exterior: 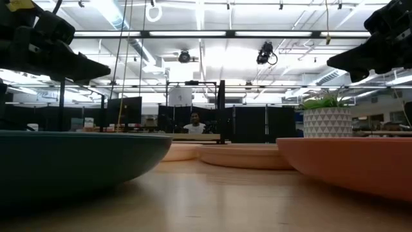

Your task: Place and stack plates onto a shelf

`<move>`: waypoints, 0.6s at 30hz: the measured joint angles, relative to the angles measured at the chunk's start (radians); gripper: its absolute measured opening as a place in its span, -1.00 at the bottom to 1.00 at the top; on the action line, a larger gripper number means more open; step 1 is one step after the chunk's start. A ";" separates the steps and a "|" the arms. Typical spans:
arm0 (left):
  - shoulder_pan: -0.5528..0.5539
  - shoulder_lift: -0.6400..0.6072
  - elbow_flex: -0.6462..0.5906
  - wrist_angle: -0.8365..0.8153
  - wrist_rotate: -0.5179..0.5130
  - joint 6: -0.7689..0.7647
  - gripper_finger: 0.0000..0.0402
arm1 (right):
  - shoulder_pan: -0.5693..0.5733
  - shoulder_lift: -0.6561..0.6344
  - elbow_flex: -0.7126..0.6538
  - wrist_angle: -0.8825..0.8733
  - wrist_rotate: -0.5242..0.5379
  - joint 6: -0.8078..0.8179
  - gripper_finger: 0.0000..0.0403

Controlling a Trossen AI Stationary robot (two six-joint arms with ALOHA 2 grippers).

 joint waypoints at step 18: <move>0.000 0.000 0.000 0.019 0.000 -0.057 -0.42 | 0.000 0.000 0.000 0.000 0.000 0.000 -0.75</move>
